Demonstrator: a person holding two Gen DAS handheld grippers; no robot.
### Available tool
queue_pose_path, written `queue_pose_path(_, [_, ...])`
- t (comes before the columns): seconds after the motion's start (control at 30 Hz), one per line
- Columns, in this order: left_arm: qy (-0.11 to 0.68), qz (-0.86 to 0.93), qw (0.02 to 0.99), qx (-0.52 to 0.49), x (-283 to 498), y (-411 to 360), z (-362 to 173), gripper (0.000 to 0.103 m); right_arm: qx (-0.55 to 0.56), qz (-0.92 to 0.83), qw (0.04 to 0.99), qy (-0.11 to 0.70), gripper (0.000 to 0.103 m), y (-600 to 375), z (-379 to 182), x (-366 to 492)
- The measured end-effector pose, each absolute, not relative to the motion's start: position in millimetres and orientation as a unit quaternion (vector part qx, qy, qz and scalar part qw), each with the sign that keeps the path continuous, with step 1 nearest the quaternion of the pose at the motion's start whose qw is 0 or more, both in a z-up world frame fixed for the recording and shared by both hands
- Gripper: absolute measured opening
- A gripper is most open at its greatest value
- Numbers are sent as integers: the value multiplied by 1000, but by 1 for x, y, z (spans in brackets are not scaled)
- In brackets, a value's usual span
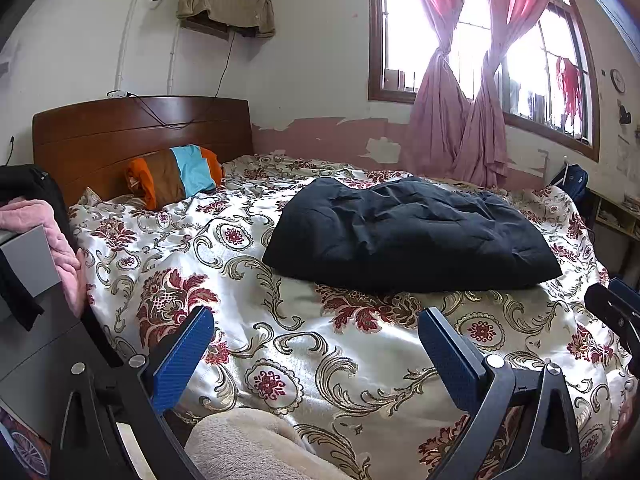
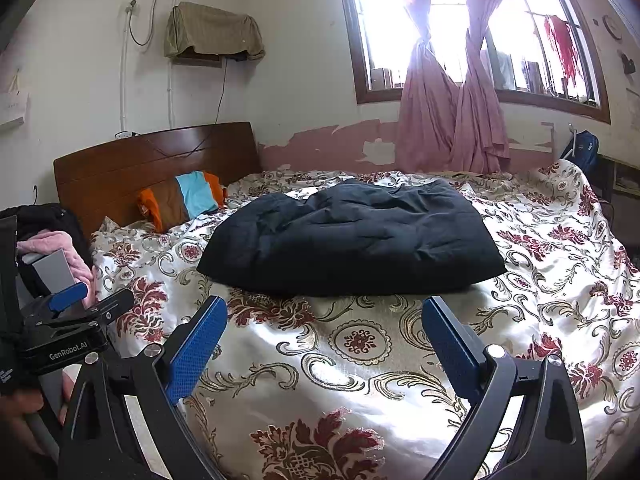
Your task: Fold large clothes
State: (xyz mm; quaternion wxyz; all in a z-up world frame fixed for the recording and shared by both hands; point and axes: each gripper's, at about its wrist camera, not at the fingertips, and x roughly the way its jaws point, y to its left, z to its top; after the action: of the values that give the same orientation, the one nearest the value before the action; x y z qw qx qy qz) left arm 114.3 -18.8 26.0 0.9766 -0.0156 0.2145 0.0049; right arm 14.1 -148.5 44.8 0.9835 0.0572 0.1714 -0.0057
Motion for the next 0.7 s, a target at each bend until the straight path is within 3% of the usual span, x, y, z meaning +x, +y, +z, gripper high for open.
queue_pose_path(0.7, [222,-31,974,-36,114,-22,20,103,63,-6,982,180,96,-153,38,15])
